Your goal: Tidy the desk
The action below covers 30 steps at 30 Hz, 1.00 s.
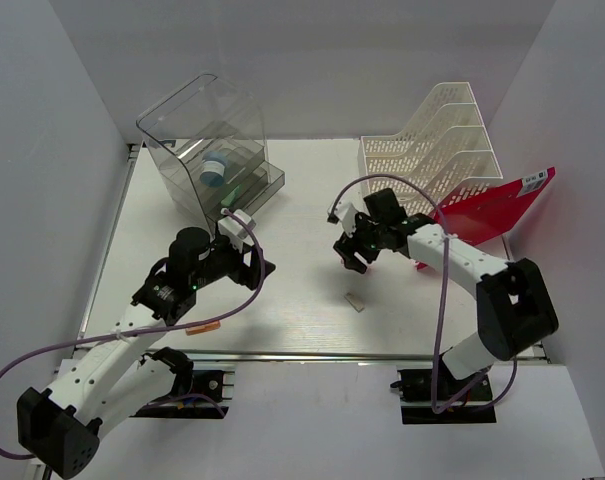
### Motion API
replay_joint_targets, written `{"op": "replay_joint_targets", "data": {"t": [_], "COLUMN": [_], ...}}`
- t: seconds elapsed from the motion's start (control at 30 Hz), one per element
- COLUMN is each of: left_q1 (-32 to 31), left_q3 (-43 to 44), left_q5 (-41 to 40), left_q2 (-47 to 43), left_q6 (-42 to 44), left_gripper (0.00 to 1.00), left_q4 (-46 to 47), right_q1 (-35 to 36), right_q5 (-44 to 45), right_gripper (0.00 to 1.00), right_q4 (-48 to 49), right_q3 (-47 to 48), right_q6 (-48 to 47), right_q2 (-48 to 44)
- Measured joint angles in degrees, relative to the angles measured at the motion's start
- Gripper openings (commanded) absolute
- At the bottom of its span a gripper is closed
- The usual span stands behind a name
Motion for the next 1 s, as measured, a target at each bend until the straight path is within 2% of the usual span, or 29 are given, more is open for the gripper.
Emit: {"op": "replay_joint_targets", "data": {"t": [0.33,0.5,0.63,0.9,0.93,1.0], "left_q1": [0.0,0.0,0.0,0.0,0.0,0.0], "left_q3": [0.0,0.0,0.0,0.0,0.0,0.0], "left_q5": [-1.4,-1.5,-1.5,-2.2,-2.3,-2.4], "left_q2": [-0.2,-0.2,-0.2,-0.2,-0.2,-0.3], "left_q6": [0.2,0.2,0.2,0.2,0.2,0.2], "left_gripper": [0.87,0.87,0.87,0.87,0.87,0.87], "left_q4": [0.1,0.1,0.1,0.1,0.1,0.1], "right_q1": [3.6,3.6,3.6,3.6,3.6,3.6], "right_q5": [9.0,11.8,12.1,11.5,11.4,11.3], "right_gripper": [0.74,0.73,0.68,0.45,0.36,0.28], "right_q4": [-0.9,-1.1,-2.0,-3.3,-3.4,-3.6], "right_q3": [4.5,5.1,5.5,6.4,6.4,6.4], "right_q6": [4.0,4.6,4.5,4.1,4.1,3.9], "right_q2": [11.6,13.9,15.3,17.1,17.1,17.2]}}
